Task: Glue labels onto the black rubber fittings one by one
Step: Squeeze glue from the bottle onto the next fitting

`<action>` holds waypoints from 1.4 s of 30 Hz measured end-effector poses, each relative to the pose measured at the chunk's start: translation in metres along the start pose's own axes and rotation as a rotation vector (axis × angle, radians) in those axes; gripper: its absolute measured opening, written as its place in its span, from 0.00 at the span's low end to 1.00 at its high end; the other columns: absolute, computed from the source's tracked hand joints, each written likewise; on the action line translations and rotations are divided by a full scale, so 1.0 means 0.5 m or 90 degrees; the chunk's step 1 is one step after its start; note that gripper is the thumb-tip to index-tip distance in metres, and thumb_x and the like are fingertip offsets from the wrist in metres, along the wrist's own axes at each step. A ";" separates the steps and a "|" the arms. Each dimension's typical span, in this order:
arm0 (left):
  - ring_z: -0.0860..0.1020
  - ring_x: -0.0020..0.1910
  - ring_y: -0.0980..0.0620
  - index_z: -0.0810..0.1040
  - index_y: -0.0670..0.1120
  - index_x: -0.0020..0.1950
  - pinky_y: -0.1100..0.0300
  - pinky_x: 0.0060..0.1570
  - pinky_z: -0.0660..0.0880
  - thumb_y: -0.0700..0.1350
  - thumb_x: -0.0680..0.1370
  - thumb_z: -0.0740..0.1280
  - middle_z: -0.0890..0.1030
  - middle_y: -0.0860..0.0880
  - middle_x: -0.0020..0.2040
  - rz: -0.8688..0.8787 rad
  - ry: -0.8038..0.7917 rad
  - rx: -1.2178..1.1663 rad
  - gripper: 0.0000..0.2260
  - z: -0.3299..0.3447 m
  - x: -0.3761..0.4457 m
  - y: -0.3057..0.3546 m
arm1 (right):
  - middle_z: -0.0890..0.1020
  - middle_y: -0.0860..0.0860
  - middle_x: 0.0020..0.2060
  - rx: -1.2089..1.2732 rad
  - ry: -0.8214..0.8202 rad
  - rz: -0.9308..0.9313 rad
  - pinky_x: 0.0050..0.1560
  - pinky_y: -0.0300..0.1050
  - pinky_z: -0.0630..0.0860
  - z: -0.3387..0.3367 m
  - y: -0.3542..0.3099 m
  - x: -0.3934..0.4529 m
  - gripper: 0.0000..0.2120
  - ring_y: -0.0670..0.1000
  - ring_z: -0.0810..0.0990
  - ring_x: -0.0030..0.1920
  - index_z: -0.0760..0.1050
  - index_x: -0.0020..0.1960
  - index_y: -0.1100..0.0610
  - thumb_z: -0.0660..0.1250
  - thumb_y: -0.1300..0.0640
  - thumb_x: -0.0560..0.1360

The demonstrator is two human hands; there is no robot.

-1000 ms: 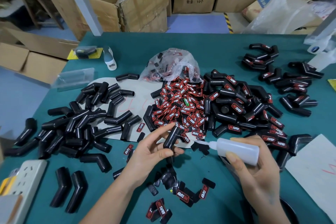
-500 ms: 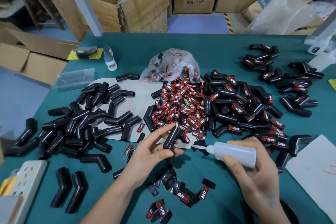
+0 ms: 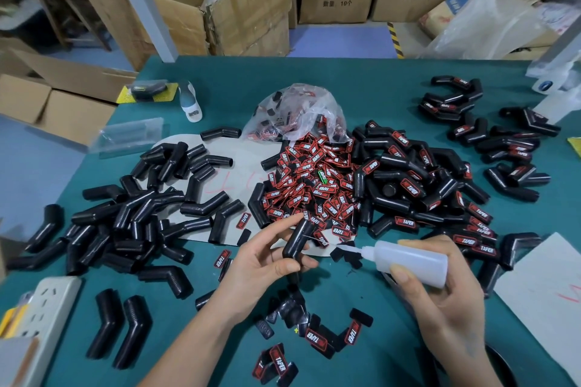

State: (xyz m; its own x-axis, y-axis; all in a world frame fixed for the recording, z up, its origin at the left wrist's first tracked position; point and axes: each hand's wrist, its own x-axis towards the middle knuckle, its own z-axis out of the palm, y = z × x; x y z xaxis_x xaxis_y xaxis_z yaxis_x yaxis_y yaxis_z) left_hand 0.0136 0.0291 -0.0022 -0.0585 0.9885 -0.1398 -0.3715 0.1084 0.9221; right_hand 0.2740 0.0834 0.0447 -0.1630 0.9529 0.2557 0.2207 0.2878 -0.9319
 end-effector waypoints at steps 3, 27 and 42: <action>0.86 0.55 0.38 0.76 0.54 0.76 0.50 0.62 0.80 0.48 0.74 0.81 0.84 0.47 0.58 -0.003 -0.002 0.006 0.31 -0.001 0.001 -0.001 | 0.81 0.41 0.48 -0.007 -0.005 -0.006 0.46 0.33 0.74 0.000 -0.001 0.000 0.11 0.45 0.81 0.48 0.79 0.54 0.39 0.72 0.45 0.72; 0.86 0.56 0.37 0.76 0.53 0.76 0.49 0.61 0.81 0.49 0.73 0.81 0.82 0.47 0.63 -0.010 0.007 0.001 0.32 -0.002 0.000 -0.002 | 0.82 0.41 0.49 0.009 -0.032 0.011 0.44 0.35 0.76 0.000 -0.002 -0.003 0.11 0.46 0.82 0.49 0.79 0.54 0.39 0.72 0.45 0.71; 0.86 0.55 0.37 0.77 0.54 0.75 0.48 0.60 0.81 0.53 0.72 0.82 0.82 0.46 0.59 -0.015 0.010 -0.012 0.33 0.012 -0.005 0.012 | 0.82 0.41 0.49 -0.015 -0.030 -0.008 0.43 0.34 0.75 -0.002 -0.002 -0.003 0.11 0.46 0.82 0.48 0.79 0.55 0.40 0.71 0.45 0.73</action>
State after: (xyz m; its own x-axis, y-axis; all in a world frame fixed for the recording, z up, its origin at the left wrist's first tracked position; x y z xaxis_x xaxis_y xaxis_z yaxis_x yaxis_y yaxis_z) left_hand 0.0172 0.0277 0.0058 -0.0640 0.9837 -0.1679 -0.3903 0.1301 0.9114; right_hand 0.2751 0.0819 0.0459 -0.2117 0.9435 0.2548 0.2400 0.3029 -0.9223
